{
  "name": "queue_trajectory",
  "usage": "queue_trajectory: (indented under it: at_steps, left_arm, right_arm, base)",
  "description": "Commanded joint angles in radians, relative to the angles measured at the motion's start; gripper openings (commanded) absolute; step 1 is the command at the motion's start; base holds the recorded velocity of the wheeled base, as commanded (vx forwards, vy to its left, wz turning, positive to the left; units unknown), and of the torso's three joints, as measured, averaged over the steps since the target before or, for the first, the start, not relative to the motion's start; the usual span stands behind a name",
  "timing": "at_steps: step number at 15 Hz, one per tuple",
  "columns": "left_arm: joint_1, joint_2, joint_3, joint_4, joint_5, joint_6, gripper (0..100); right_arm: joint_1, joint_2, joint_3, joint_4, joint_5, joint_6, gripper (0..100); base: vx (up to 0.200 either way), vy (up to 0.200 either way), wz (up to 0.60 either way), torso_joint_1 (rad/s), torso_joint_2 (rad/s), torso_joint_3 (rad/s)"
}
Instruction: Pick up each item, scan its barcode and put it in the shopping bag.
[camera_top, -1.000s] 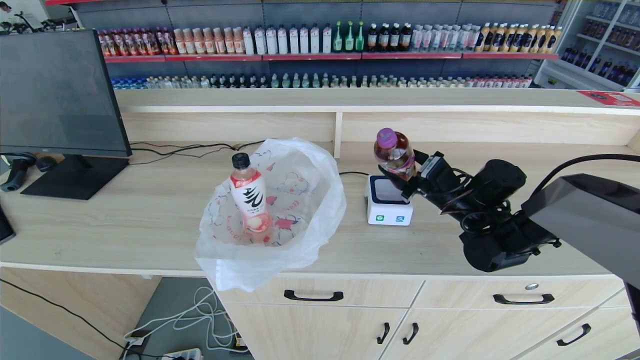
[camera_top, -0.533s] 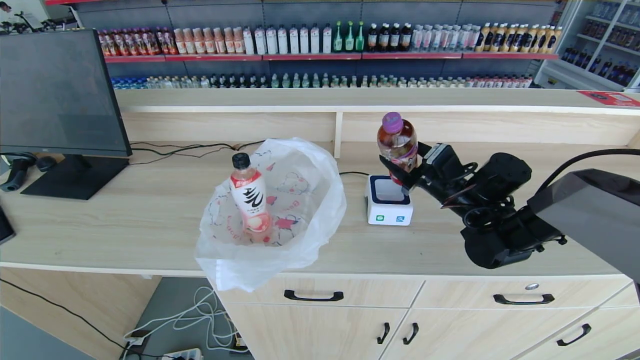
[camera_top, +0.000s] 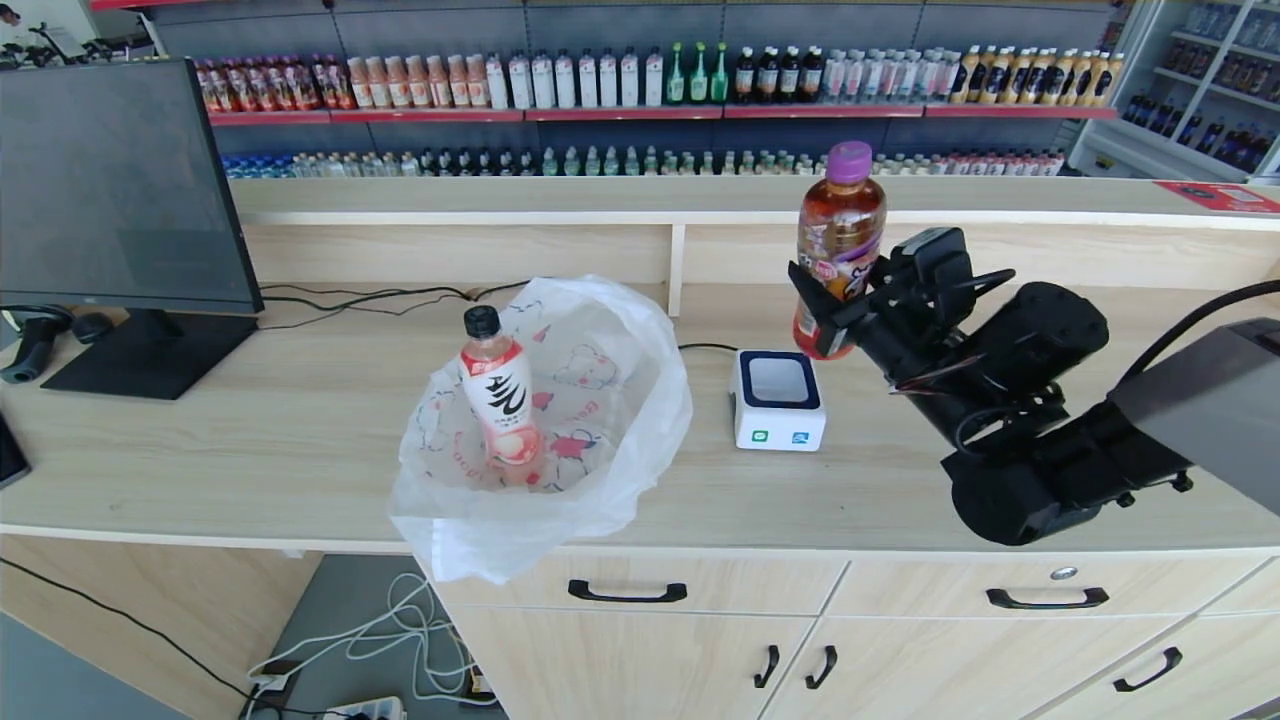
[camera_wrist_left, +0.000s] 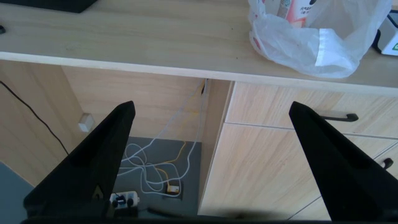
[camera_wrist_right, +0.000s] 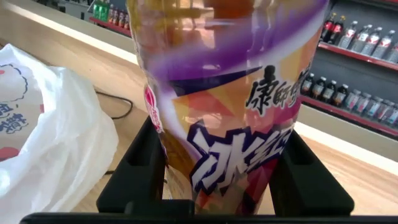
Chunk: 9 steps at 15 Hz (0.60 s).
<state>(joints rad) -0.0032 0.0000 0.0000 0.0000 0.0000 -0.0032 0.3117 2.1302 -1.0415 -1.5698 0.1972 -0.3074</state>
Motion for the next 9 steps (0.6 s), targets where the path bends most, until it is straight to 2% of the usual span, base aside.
queue_trajectory:
  at_steps: [1, 3, 7, 9]
  left_arm:
    - [0.000, 0.000, 0.000, 0.000, 0.000, 0.000, 100]
    - [0.000, 0.000, 0.000, 0.000, 0.000, 0.000, 100]
    - [0.000, 0.000, 0.000, 0.000, 0.000, 0.000, 100]
    - [0.000, 0.000, 0.000, 0.000, 0.000, 0.000, 100]
  right_arm:
    - [0.000, -0.113, 0.150, -0.001, -0.010, 0.030, 0]
    - [-0.034, -0.197, 0.317, -0.001, -0.012, 0.050, 0]
    - [-0.132, -0.314, 0.525, -0.001, -0.012, 0.117, 0]
    - [-0.144, -0.319, 0.529, -0.001, -0.012, 0.126, 0]
  base:
    - [0.000, 0.000, 0.00, 0.000, 0.00, 0.000]
    - [0.000, 0.000, 0.00, 0.000, 0.00, 0.000]
    - [0.000, 0.000, 0.00, 0.000, 0.00, 0.000]
    - [0.000, 0.000, 0.00, 0.000, 0.00, 0.000]
